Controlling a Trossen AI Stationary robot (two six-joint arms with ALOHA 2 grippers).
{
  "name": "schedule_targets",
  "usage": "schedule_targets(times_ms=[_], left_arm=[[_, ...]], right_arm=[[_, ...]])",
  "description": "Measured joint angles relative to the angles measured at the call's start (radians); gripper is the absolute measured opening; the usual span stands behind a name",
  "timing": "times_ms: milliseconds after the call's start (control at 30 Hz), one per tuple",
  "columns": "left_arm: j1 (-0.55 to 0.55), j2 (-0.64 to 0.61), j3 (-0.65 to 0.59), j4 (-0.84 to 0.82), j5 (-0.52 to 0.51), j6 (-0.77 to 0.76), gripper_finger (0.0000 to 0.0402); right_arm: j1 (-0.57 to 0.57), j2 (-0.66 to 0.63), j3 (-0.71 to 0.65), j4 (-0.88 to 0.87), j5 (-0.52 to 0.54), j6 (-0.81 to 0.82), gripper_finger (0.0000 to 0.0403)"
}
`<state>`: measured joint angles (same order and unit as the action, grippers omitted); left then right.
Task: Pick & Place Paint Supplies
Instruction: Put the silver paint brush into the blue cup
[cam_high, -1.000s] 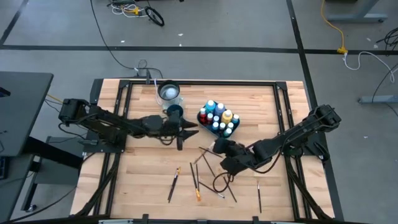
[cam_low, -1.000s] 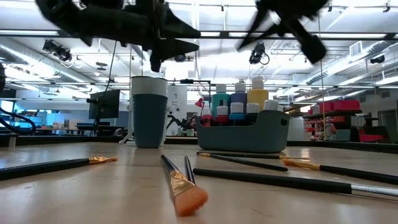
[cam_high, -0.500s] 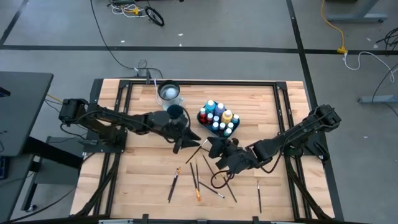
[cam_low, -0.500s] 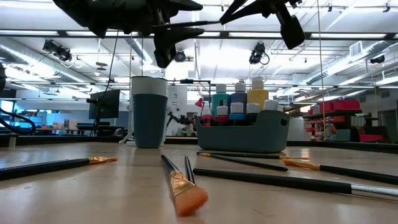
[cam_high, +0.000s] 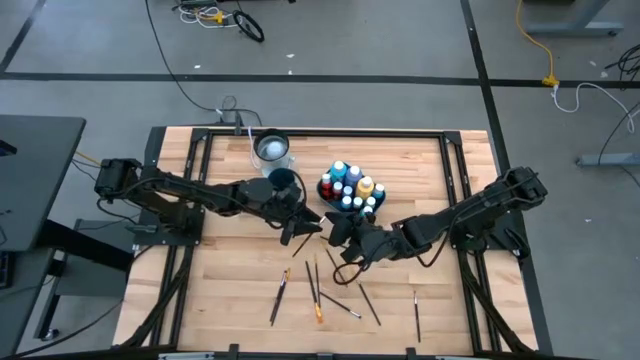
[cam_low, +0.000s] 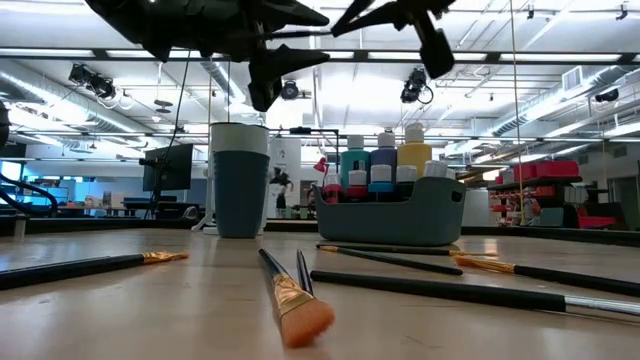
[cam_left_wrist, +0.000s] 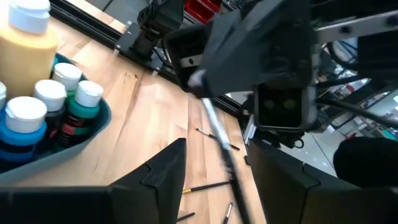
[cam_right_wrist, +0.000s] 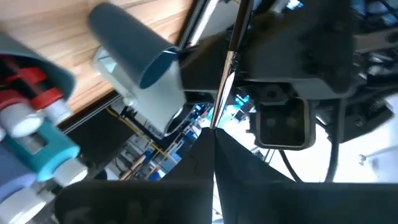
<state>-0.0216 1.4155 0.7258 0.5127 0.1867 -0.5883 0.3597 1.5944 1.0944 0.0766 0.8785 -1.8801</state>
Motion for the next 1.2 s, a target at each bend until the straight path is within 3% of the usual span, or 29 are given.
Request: schedule_targets(times_ms=[167,433,700,833,933,1067,1200], left_arm=[[0.000,0.000,0.000,0.000,-0.002,0.058,0.0159],[0.000,0.000,-0.002,-0.010,-0.008,0.137,0.0024],[-0.001,0.000,-0.002,-0.033,-0.083,0.162,0.0040],[-0.001,0.000,-0.002,-0.046,-0.156,0.182,0.0019],[-0.002,-0.007,-0.002,-0.044,-0.255,0.248,0.0020],[-0.001,-0.041,-0.001,-0.040,-0.427,0.348,0.0029],[-0.001,-0.090,-0.001,-0.023,-0.562,0.470,0.0020]], right_arm=[[-0.017,0.000,0.001,0.040,-0.056,-0.007,0.0000],[-0.017,-0.002,0.001,0.042,-0.088,0.105,0.0020],[-0.012,-0.002,0.001,0.040,-0.140,0.327,0.0065],[-0.012,-0.002,0.001,0.040,-0.106,0.531,0.0083],[-0.011,-0.002,0.001,0.032,-0.091,0.817,0.0090],[-0.011,-0.002,0.001,-0.025,-0.167,1.149,0.0092],[-0.011,-0.002,0.001,-0.096,-0.265,1.335,0.0092]])
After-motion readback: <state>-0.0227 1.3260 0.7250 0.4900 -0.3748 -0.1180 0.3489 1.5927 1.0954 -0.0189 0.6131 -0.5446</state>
